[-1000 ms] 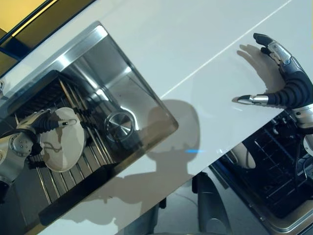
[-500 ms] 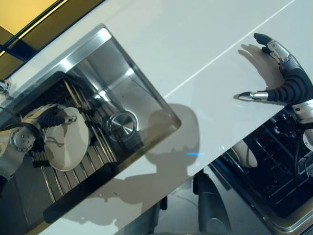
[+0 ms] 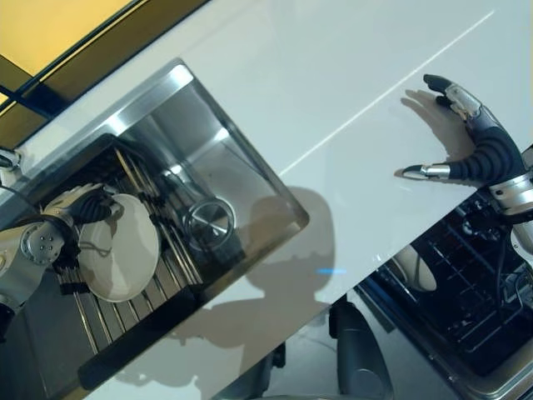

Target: Pick up plates and place into dishwasher.

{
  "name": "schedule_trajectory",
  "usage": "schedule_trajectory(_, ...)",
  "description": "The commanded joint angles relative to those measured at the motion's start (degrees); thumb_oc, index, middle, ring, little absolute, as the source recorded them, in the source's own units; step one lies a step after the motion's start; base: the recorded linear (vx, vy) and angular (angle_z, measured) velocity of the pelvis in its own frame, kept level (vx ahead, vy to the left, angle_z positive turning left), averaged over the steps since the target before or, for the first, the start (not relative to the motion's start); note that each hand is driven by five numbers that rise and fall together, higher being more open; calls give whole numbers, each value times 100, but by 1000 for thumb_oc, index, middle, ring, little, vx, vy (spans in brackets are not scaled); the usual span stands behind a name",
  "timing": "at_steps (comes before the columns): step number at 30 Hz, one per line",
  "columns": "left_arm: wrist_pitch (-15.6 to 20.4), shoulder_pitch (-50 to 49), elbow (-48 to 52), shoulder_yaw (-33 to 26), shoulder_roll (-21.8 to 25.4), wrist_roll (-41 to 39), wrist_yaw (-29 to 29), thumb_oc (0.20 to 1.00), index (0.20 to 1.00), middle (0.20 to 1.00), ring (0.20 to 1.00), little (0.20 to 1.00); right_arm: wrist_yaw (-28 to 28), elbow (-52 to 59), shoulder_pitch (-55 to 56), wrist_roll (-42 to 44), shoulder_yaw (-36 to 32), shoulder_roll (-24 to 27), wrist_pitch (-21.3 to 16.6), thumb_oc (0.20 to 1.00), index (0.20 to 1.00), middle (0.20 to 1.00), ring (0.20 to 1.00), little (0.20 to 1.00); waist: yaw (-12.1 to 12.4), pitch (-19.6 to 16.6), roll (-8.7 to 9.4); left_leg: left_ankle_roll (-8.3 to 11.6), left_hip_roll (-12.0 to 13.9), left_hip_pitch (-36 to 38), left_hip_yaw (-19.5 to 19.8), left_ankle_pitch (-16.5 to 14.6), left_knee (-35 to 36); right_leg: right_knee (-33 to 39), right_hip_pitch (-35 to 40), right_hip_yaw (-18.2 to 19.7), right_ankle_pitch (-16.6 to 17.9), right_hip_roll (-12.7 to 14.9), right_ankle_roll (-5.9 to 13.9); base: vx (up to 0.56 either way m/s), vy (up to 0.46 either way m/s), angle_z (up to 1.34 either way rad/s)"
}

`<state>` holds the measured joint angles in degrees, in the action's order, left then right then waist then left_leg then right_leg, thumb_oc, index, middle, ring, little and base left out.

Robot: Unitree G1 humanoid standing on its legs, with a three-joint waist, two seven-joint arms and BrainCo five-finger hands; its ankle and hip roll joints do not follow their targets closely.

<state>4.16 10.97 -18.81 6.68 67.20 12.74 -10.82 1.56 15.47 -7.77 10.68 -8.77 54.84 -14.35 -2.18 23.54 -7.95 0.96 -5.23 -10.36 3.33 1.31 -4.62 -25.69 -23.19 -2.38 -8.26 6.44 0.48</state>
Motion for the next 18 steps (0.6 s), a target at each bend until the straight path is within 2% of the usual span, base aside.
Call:
schedule_trajectory(1, 287, -778, 528, -346, -274, -274, -227, 200, 200, 200, 200, 200, 109, -531, 1035, -99, -60, 32, 311, 1000, 1000, 1000, 1000, 1000, -78, -395, -156, -180, -267, -135, 123, -347, -376, 1423, 745, -212, 427, -76, 378, 14, -43, 3)
schedule_trajectory(18, -22, -1641, 1290, -1231, -312, 160, -420, 200, 200, 200, 200, 200, 173, -506, 1289, -229, 136, -321, 350, 1000, 1000, 1000, 1000, 1000, 154, -1086, -244, -92, -244, 452, 426, -410, -101, 1822, 1550, -393, 246, -143, 346, 19, -52, 4)
